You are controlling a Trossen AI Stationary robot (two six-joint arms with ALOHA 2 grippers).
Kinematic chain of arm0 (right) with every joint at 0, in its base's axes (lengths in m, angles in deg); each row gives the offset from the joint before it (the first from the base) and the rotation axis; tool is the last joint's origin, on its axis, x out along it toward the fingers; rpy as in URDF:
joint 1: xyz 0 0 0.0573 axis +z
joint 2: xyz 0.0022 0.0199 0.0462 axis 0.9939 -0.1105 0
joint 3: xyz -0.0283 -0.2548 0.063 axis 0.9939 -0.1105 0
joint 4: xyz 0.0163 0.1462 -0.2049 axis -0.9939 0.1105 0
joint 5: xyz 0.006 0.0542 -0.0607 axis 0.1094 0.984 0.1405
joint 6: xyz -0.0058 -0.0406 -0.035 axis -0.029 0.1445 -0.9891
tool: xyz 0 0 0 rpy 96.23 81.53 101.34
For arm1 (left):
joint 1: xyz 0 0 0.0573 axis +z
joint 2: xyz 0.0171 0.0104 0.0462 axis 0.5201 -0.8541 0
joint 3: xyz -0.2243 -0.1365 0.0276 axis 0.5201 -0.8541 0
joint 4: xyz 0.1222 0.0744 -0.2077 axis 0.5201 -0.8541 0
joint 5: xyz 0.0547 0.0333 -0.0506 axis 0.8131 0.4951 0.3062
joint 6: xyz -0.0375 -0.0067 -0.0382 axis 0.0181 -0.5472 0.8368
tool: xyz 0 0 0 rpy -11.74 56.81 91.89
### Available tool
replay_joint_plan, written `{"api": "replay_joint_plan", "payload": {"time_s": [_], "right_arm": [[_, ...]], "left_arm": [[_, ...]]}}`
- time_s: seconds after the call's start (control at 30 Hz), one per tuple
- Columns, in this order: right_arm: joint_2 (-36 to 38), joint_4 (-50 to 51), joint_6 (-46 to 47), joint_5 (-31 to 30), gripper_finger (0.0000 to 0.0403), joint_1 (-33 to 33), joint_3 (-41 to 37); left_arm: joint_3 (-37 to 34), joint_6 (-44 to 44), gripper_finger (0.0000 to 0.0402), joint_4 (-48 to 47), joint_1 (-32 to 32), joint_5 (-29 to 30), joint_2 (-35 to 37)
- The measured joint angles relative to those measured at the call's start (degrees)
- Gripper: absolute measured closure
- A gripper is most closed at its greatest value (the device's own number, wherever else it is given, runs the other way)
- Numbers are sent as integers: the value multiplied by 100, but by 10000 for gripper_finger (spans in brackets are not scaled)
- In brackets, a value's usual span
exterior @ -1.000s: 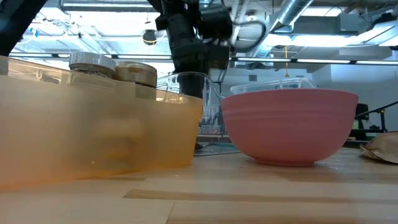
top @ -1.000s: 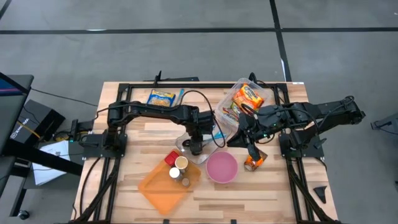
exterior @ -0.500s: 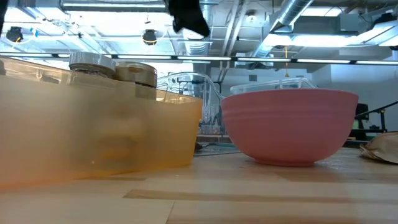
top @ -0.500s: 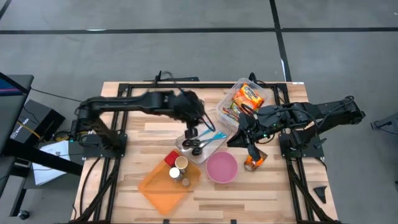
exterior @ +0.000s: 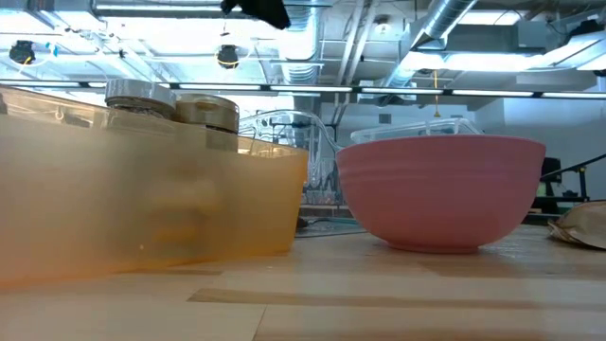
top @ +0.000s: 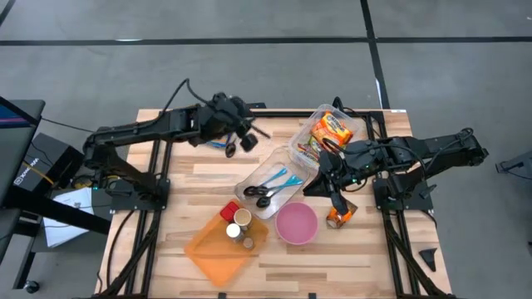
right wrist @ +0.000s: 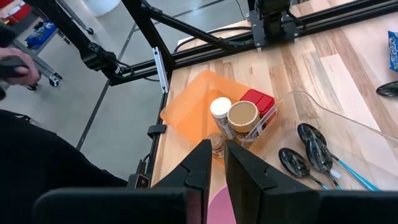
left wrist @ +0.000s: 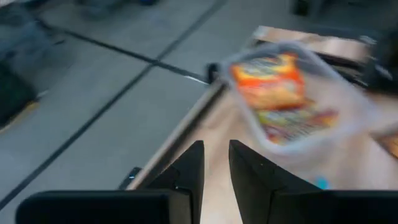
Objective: Pick & Place Food Item
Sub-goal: Put the blue spoon into the transparent bin
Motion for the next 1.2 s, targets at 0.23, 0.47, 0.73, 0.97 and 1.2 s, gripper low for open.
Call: {"api": "replay_joint_plan", "payload": {"time_s": [0.23, 0.47, 0.73, 0.97, 1.2], "right_arm": [[2, -61, 3, 0, 361, 0, 0], [0, -52, 46, -16, 361, 0, 0], [0, -44, 47, -44, 361, 0, 0], [1, 0, 131, -44, 361, 0, -49], [0, -27, 481, -43, 361, 0, -420]], "left_arm": [[0, 569, 334, -43, 807, 132, -544], [-4, 634, 334, -735, 1442, 32, -1465], [-4, 873, 334, -1257, 1852, -679, -2379], [-4, 1171, 297, -1589, 2283, -1512, -2776], [-4, 1172, 237, -1604, 2386, -1609, -2810]]}}
